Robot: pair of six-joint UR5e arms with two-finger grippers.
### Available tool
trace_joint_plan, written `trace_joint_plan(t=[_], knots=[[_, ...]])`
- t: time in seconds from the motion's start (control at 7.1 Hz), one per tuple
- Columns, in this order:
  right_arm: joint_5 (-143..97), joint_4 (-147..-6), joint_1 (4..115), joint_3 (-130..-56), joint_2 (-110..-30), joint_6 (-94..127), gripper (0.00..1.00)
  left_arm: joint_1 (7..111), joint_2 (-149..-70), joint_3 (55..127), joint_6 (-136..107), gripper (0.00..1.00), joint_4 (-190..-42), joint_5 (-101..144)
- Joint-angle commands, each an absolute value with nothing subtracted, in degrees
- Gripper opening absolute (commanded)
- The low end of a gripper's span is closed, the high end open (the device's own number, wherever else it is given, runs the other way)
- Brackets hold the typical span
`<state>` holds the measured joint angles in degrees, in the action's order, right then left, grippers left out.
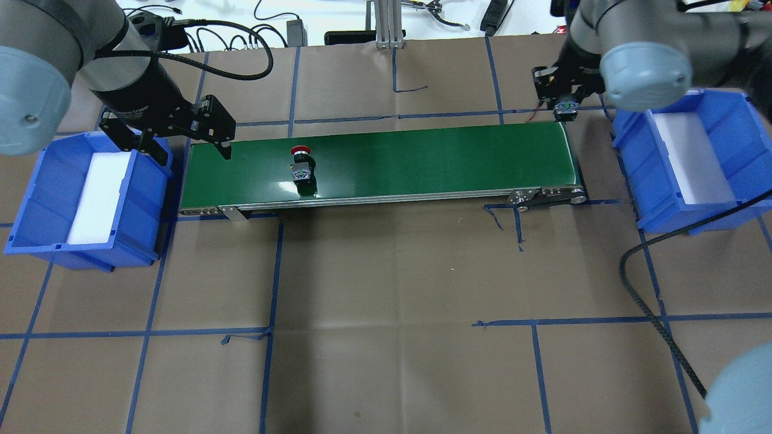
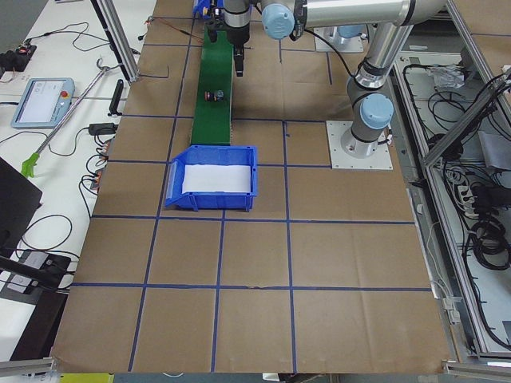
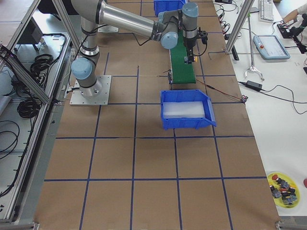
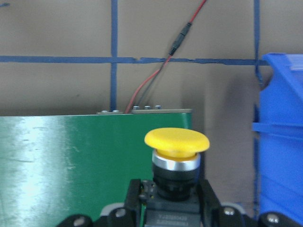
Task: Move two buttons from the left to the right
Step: 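Carry the yellow button with the right gripper into the far blue bin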
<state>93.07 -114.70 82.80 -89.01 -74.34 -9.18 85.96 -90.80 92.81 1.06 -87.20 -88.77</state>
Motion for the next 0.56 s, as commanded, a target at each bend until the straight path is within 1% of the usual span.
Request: trace_joint_plan(t=[0.0,0.28,0.42], knots=[[92.7,-111.3,69.6,-87.0,-76.1,-27.8,0.04,86.0,-90.8,92.8,1.1,1.00,-87.2,-88.8],[92.5,-112.4,64.3,-87.9,-75.4,-36.4,0.04,86.0,-90.7,92.8,1.1,1.00,-87.2,-88.8],[92.4,-113.2,62.2,-90.2,-75.2,-36.8,0.04,86.0,-90.7,92.8,1.1,1.00,-87.2,-88.8]])
